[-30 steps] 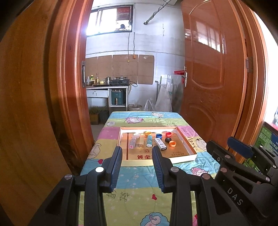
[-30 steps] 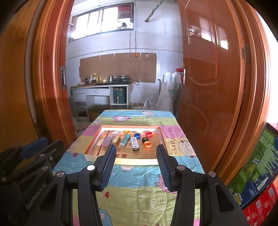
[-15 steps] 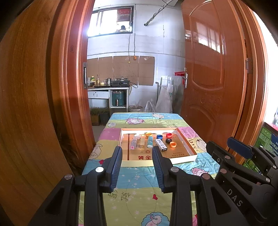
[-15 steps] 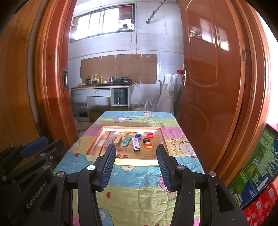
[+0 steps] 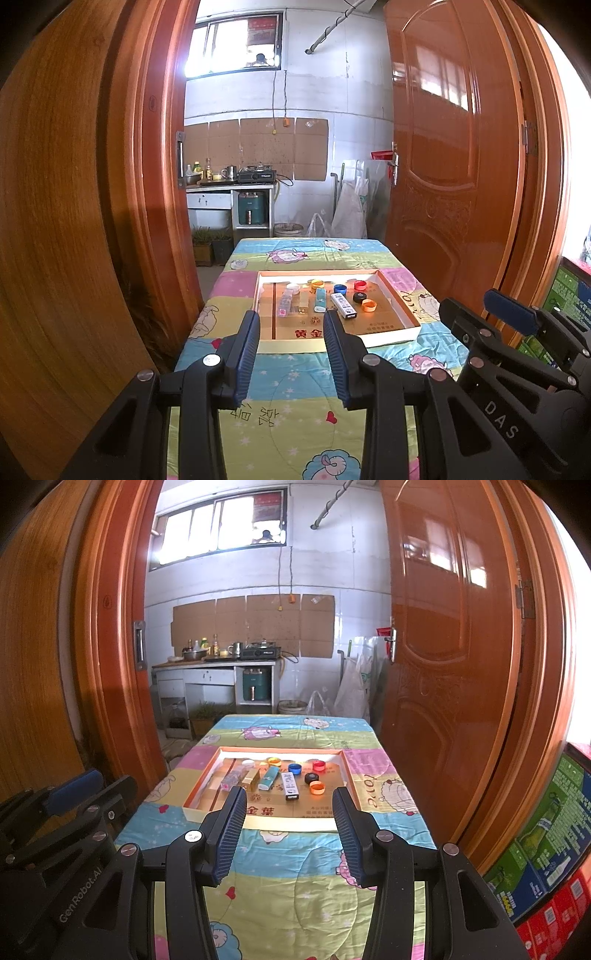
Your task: Organize rigid objects
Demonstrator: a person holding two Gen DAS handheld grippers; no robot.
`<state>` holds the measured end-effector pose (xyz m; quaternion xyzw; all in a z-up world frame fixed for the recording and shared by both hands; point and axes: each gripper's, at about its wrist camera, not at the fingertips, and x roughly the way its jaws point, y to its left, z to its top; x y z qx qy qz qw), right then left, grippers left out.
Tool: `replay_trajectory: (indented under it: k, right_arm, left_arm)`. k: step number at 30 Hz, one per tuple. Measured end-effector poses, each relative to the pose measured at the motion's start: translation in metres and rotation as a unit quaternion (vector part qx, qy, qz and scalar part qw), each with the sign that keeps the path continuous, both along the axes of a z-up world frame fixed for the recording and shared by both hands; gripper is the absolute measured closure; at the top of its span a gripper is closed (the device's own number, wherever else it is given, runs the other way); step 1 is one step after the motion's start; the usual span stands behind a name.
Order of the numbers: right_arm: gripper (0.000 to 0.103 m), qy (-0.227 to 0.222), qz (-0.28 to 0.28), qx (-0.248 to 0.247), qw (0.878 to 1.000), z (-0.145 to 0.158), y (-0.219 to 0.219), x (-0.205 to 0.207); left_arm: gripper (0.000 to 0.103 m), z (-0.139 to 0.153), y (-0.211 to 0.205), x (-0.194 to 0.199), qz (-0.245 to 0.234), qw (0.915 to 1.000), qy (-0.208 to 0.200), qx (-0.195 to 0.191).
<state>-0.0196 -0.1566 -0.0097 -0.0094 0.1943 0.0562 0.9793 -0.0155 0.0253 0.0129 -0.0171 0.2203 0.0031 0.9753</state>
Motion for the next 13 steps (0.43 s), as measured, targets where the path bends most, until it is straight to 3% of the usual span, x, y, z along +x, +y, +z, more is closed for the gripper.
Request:
replay_trajectory:
  k: [13]
  right_arm:
    - [0.053, 0.005, 0.002, -0.001, 1.0, -0.0026, 0.0031, 0.0026]
  left_arm:
    - [0.067, -0.0027, 0.0023, 0.0037, -0.02, 0.9998, 0.01, -0.001]
